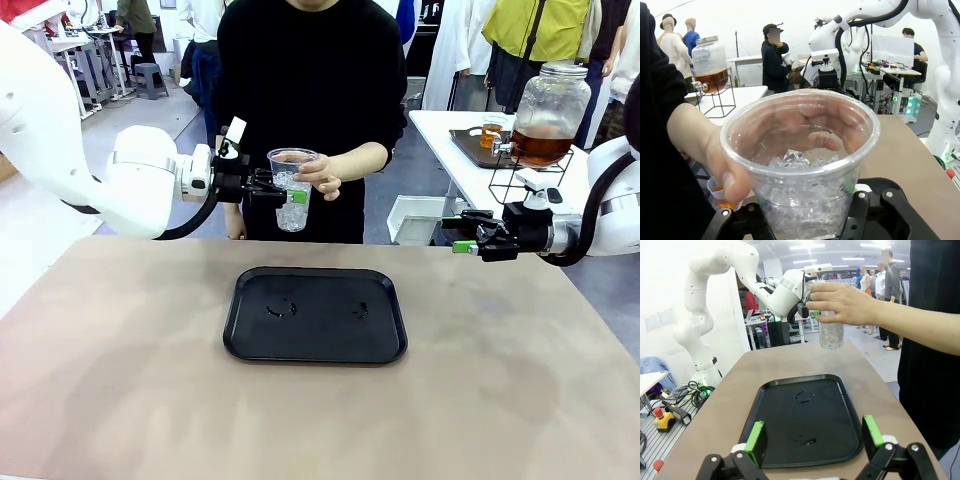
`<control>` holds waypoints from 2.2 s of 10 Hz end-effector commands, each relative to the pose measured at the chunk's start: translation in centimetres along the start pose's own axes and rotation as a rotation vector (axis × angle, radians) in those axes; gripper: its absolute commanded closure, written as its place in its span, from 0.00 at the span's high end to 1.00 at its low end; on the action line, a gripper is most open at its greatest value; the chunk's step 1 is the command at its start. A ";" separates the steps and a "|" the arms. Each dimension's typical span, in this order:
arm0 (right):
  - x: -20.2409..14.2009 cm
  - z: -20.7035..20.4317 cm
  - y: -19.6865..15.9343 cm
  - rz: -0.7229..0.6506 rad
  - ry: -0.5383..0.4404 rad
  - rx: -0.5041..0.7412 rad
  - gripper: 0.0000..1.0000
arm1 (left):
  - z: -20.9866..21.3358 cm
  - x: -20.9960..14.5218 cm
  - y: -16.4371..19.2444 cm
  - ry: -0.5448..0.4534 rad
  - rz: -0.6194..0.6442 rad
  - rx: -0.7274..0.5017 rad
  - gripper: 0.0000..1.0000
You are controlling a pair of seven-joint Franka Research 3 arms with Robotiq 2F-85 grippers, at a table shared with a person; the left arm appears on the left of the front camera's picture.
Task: Pour the drink into the iced cup.
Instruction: Open the gripper to release the iced cup you were holding.
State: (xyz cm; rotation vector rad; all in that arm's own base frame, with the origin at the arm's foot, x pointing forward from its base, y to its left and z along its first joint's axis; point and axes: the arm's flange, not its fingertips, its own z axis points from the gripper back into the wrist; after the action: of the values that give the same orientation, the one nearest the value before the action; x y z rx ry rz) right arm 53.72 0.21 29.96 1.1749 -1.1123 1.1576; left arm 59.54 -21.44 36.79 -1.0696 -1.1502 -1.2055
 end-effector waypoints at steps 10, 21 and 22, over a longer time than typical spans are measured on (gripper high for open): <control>0.2 -0.1 0.2 0.000 -0.017 -0.004 1.00 | 7.8 -3.0 -4.6 -0.025 -0.016 0.036 1.00; 0.2 -0.1 0.2 0.000 -0.017 -0.004 1.00 | 16.3 -6.6 -9.9 -0.031 -0.014 0.004 1.00; 0.2 -0.1 0.2 0.000 -0.017 -0.004 1.00 | 16.3 -6.6 -9.9 -0.031 -0.014 0.004 1.00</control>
State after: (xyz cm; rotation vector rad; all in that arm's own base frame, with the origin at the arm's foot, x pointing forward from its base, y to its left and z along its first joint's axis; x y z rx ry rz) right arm 53.68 0.21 29.90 1.1764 -1.1117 1.1561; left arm 48.42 -5.17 32.00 -1.0828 -1.1786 -1.2031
